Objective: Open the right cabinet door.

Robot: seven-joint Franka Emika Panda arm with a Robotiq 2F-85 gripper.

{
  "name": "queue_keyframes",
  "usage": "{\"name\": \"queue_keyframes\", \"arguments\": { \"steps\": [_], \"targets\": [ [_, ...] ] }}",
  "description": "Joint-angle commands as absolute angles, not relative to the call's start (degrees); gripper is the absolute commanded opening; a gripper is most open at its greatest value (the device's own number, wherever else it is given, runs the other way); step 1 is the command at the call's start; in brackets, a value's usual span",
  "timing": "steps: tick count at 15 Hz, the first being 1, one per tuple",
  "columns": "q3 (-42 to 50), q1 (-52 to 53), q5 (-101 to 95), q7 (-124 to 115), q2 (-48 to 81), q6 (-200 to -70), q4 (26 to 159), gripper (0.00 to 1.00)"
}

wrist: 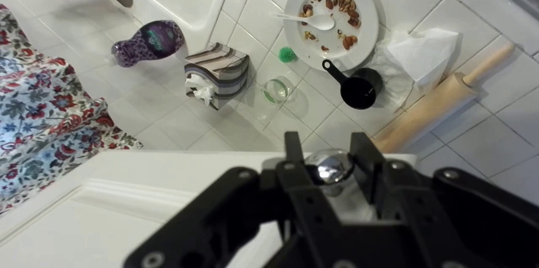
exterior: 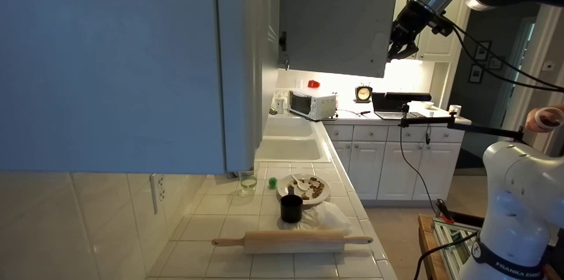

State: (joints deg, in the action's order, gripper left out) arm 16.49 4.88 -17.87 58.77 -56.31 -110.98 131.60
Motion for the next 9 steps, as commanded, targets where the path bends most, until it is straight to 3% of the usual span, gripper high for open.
{"name": "queue_keyframes", "arguments": {
  "steps": [1, 9],
  "targets": [
    [18.31, 3.19, -19.93, 62.0, -58.01, -113.81, 134.5, 0.1],
    [19.05, -0.27, -20.99, 64.13, -59.92, -110.18, 135.4, 0.1]
  ]
}}
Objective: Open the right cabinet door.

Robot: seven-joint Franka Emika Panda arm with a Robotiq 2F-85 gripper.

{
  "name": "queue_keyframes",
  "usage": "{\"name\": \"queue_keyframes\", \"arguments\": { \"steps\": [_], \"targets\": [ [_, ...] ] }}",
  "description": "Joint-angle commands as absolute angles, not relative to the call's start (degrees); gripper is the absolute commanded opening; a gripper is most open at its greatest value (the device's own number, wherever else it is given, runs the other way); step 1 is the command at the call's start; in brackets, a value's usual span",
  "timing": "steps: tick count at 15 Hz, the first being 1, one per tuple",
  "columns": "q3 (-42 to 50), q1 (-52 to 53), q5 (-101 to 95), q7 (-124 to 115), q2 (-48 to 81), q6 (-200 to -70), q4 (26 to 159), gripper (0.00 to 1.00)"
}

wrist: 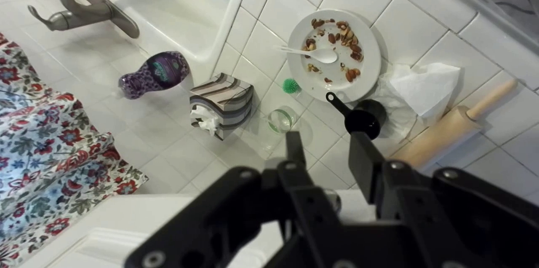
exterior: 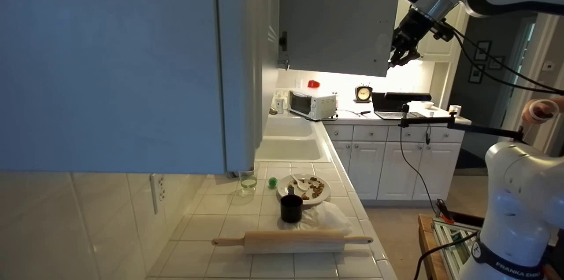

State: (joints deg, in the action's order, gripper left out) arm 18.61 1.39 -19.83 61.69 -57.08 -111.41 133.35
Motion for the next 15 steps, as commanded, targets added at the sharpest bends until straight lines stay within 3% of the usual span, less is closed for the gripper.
{"name": "queue_keyframes", "arguments": {
  "steps": [1, 8, 15],
  "targets": [
    [19.08, -0.84, -21.05, 64.59, -60.72, -109.04, 135.72, 0.1],
    [19.18, -2.15, -19.95, 63.93, -67.27, -102.02, 138.47, 0.1],
    [18.12, 3.18, -16.29, 62.26, -66.29, -107.25, 138.81, 0.1]
  ]
}}
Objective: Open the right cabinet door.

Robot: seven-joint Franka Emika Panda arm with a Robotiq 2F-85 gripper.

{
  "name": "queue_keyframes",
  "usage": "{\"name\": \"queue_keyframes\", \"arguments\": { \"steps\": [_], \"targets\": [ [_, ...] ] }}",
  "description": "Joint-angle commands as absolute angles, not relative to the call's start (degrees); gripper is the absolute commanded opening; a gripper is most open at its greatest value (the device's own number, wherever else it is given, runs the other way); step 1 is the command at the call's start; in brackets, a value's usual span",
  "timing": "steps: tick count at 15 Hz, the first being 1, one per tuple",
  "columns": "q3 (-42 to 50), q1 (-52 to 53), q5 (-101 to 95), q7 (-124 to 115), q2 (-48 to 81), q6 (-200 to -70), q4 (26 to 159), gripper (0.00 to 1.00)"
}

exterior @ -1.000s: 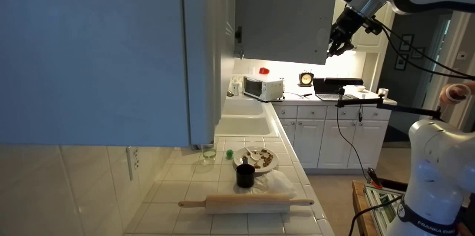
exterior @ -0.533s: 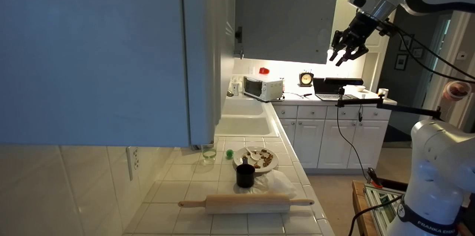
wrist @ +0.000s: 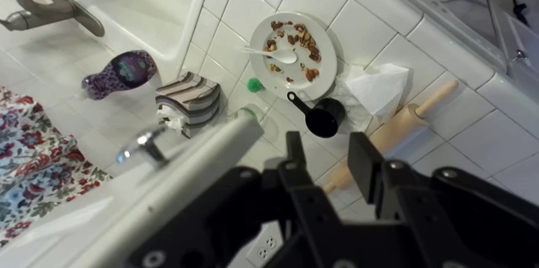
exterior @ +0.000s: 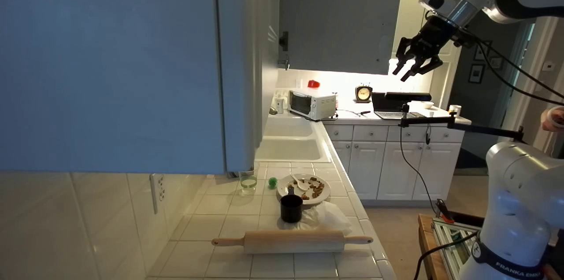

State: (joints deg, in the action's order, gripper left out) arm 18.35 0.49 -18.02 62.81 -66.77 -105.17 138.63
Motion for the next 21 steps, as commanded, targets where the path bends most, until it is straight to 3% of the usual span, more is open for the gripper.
{"name": "queue_keyframes", "arguments": {
  "steps": [1, 5, 6, 8, 12, 21],
  "targets": [
    [17.71, 3.67, -16.08, 62.14, -65.7, -107.56, 138.28, 0.1],
    [15.62, 4.87, -16.48, 60.55, -62.75, -109.85, 136.9, 0.1],
    [15.01, 4.65, -16.76, 59.78, -62.08, -110.17, 136.61, 0.6],
    [12.79, 2.16, -17.8, 54.97, -59.85, -109.48, 135.43, 0.68],
    [8.36, -1.5, -20.6, 44.23, -57.93, -110.54, 134.36, 0.97],
    [1.81, -7.97, -31.76, 19.25, -55.78, -110.38, 133.48, 1.0]
  ]
}}
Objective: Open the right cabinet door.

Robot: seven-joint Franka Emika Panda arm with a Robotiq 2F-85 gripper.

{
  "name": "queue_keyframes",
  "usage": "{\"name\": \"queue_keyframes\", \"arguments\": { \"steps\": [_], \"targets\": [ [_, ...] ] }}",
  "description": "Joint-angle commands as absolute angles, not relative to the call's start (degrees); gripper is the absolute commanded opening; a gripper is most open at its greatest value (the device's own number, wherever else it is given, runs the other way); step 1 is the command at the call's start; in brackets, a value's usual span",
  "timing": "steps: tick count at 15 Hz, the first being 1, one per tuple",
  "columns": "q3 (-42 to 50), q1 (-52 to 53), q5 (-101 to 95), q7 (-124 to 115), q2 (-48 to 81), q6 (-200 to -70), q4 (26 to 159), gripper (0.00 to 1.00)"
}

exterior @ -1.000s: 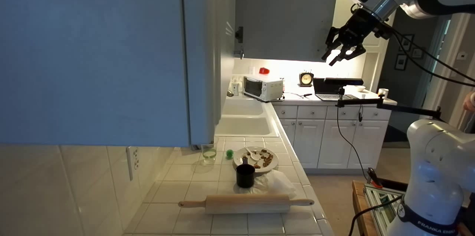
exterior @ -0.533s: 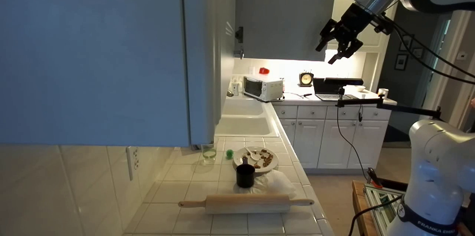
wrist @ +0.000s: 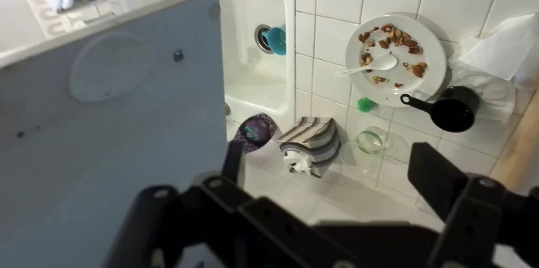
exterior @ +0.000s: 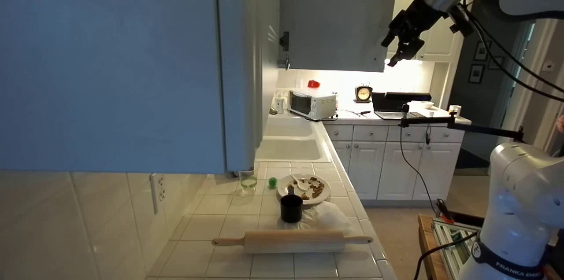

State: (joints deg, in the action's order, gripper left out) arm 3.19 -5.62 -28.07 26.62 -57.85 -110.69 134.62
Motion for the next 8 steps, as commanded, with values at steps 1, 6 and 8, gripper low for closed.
{"name": "queue_keyframes", "arguments": {
  "steps": [1, 6, 8],
  "targets": [
    [1.37, -8.83, -33.15, 16.69, -55.42, -110.36, 133.39, 1.0],
    [1.73, -11.94, -38.27, 5.06, -52.9, -110.59, 131.78, 1.0],
    [1.68, -12.97, -40.46, 1.88, -51.79, -110.14, 130.84, 1.0]
  ]
}}
